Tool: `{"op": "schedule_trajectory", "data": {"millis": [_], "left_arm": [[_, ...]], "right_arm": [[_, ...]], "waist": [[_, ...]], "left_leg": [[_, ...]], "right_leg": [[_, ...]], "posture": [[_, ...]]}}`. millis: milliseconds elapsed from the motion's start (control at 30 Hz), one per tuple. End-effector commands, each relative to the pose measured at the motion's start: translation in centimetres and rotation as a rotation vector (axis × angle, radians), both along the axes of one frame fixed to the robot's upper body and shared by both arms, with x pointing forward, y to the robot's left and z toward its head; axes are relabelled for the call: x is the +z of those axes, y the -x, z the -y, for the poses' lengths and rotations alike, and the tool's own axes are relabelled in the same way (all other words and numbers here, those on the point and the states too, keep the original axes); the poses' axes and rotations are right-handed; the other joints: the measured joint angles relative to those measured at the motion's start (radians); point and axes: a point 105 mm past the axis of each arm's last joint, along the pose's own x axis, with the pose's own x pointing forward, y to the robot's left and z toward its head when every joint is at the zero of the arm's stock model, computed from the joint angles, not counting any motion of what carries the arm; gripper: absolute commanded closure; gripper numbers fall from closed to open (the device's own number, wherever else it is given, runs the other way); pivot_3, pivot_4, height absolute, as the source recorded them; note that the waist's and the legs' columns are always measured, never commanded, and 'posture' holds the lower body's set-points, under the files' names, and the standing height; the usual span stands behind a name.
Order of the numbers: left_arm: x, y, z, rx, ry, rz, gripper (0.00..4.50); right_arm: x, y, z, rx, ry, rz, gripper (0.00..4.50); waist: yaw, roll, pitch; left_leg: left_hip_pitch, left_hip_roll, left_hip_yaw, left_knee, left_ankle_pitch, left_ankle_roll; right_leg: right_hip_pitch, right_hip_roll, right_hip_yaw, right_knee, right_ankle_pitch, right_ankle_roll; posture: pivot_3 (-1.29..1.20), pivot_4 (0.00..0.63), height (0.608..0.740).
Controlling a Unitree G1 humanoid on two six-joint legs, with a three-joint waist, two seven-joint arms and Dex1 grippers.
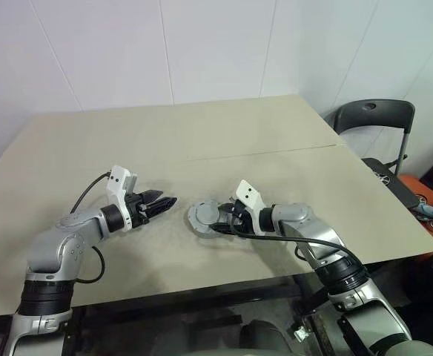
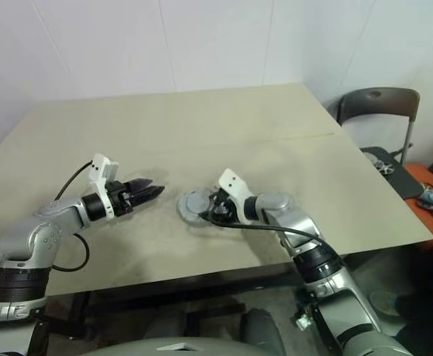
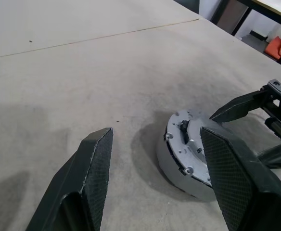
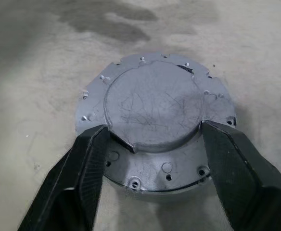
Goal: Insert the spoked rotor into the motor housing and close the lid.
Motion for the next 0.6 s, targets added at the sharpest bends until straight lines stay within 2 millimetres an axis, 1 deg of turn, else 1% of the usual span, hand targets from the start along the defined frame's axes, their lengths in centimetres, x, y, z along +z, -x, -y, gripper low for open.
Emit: {"op": "schedule_trajectory", "data": {"millis": [33, 67, 133, 233, 367, 433, 500, 600], "left_arm": [[1.1, 0.0, 0.3, -0.012, 0.002, 0.050, 1.43], [1.1, 0.0, 0.3, -0.011, 0.002, 0.050, 1.43], [1.2, -0.1, 0.2, -0.011, 0.002, 0.050, 1.43], [1.2, -0.2, 0.2, -0.011, 0.002, 0.052, 1.43], [1.2, -0.3, 0.2, -0.009, 0.002, 0.053, 1.43], [1.2, -0.3, 0.1, -0.007, 0.002, 0.054, 1.43], [1.2, -0.4, 0.2, -0.007, 0.004, 0.055, 1.43], [1.2, -0.4, 0.3, -0.009, 0.007, 0.055, 1.43]], "right_arm": [[2.6, 0.2, -0.4, 0.030, -0.107, -0.045, 0.16], [3.1, 0.4, -0.4, 0.044, -0.121, -0.068, 0.04], [4.4, 0.4, 0.1, 0.045, -0.158, -0.086, 0.04], [6.5, 0.4, 1.2, 0.045, -0.197, -0.069, 0.04], [8.2, 0.0, 2.6, 0.003, -0.207, -0.025, 0.04], [8.6, -0.5, 3.1, -0.046, -0.187, 0.038, 0.04], [8.5, -0.8, 3.3, -0.084, -0.153, 0.099, 0.04], [7.2, -0.3, 2.6, -0.095, -0.088, 0.176, 0.04]], "waist": [[0.000, 0.000, 0.000], [0.001, 0.000, 0.000], [0.002, 0.000, 0.000], [0.003, 0.000, 0.000], [0.003, 0.000, 0.000], [0.003, 0.000, 0.000], [0.002, 0.000, 0.000], [0.003, 0.000, 0.000]], "left_leg": [[0.000, 0.000, 0.000, 0.000, 0.000, 0.000], [0.000, 0.000, 0.000, 0.000, 0.000, 0.000], [0.000, 0.000, 0.000, 0.000, 0.000, 0.000], [-0.001, 0.000, 0.000, 0.000, 0.000, 0.000], [0.000, 0.000, 0.000, -0.001, 0.000, 0.000], [0.000, 0.000, 0.000, -0.003, 0.000, 0.000], [-0.001, 0.000, 0.000, -0.004, 0.000, 0.000], [-0.002, 0.000, 0.001, -0.005, -0.001, -0.001]], "right_leg": [[0.000, 0.000, 0.000, 0.000, 0.000, 0.000], [0.000, 0.000, 0.000, 0.000, 0.000, 0.000], [0.000, -0.001, 0.000, 0.000, 0.000, 0.000], [0.000, -0.001, 0.000, -0.001, 0.000, 0.000], [-0.002, -0.001, 0.000, -0.004, 0.000, 0.000], [-0.002, -0.001, 0.000, -0.006, 0.000, 0.000], [-0.001, -0.001, 0.000, -0.008, 0.000, 0.000], [0.000, -0.001, 0.000, -0.008, 0.000, 0.000]], "posture": [[0.00, 0.000, 0.740], [0.00, 0.000, 0.740], [0.00, 0.000, 0.740], [0.00, 0.000, 0.740], [0.00, 0.000, 0.740], [0.00, 0.000, 0.740], [0.00, 0.000, 0.740], [0.00, 0.000, 0.740]]}}
